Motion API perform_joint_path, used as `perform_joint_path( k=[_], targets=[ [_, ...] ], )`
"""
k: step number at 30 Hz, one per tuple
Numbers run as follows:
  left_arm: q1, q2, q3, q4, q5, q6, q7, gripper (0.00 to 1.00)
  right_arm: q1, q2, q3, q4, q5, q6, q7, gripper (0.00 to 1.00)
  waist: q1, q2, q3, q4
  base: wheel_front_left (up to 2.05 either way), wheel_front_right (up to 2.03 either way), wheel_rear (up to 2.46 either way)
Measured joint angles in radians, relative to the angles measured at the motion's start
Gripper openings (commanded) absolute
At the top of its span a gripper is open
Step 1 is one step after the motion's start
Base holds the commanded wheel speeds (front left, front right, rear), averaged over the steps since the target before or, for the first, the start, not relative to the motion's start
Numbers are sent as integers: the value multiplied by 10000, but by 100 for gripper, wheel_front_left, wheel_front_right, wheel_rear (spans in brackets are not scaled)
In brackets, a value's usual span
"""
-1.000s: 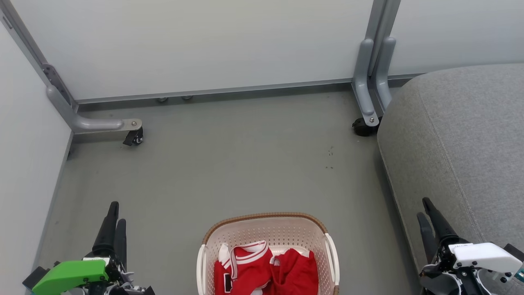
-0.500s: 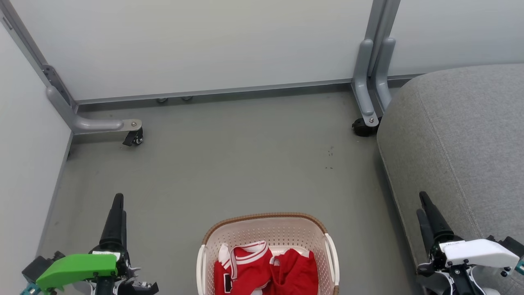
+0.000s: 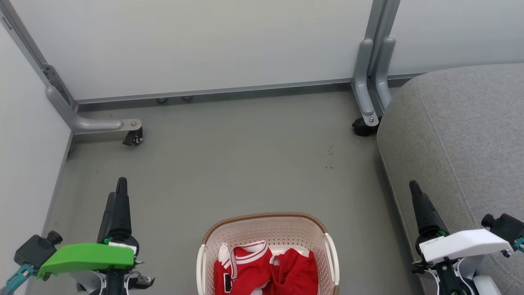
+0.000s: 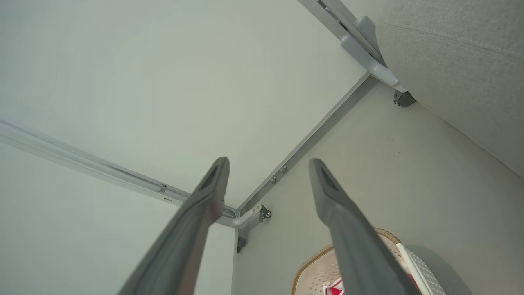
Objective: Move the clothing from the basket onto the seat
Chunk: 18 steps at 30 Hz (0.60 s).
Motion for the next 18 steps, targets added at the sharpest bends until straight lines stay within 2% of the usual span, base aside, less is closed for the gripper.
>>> perform_joint_path(
  k=[13,18],
  targets=[
    [209,-6,-198,-389,2736,0,-437,100,212,-19,420,-276,-2832,0,-441,100,0,0,-12,-22,0,0,0],
    [353,-10,-205,-403,3532,8,-606,100,332,-33,481,-288,-3304,0,-602,100,0,0,-32,-52,0,0,0]
  ],
)
